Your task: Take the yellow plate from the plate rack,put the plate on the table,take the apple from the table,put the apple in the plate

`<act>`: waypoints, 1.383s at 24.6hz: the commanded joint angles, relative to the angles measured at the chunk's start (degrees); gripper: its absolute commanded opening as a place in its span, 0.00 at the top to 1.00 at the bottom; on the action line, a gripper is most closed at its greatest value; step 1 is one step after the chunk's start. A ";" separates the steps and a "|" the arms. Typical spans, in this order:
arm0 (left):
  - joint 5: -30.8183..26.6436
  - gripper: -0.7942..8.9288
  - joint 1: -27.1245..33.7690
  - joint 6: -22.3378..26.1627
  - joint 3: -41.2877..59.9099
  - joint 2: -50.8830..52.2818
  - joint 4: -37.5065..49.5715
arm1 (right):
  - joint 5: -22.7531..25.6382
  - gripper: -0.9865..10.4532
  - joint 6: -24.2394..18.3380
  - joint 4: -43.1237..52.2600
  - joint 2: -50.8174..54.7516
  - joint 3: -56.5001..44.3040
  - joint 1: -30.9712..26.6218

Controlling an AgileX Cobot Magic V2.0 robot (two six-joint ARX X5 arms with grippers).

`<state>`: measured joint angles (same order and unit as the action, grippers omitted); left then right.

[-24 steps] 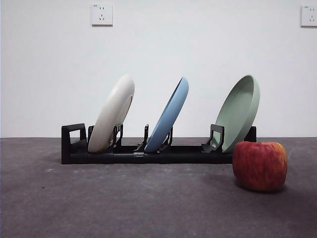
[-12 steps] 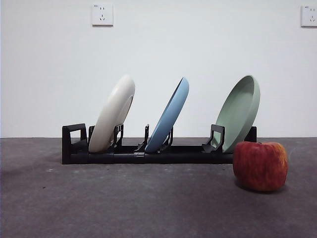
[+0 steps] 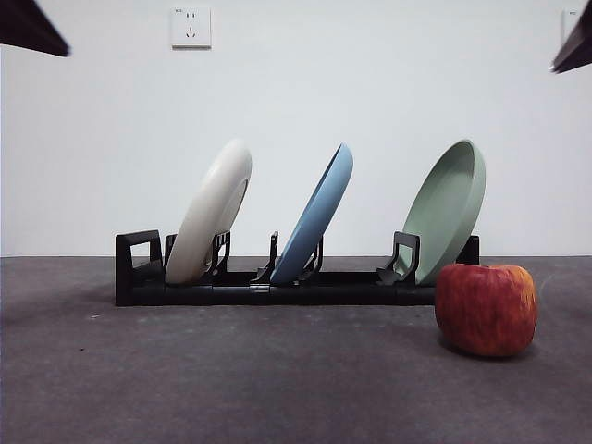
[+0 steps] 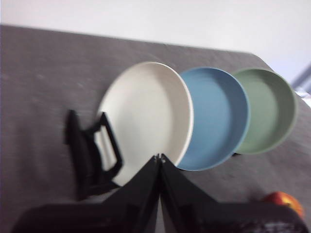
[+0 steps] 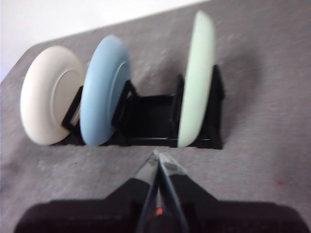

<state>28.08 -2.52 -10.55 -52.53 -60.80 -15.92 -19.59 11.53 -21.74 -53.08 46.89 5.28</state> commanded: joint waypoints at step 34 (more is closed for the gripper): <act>-6.75 0.93 -16.79 4.76 -34.21 -39.85 -11.82 | -1.38 0.66 -1.11 0.17 -7.69 4.02 0.07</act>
<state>21.80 -19.53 -6.90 -86.78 -101.30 -27.81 -21.02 10.90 -21.87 -60.58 50.70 5.28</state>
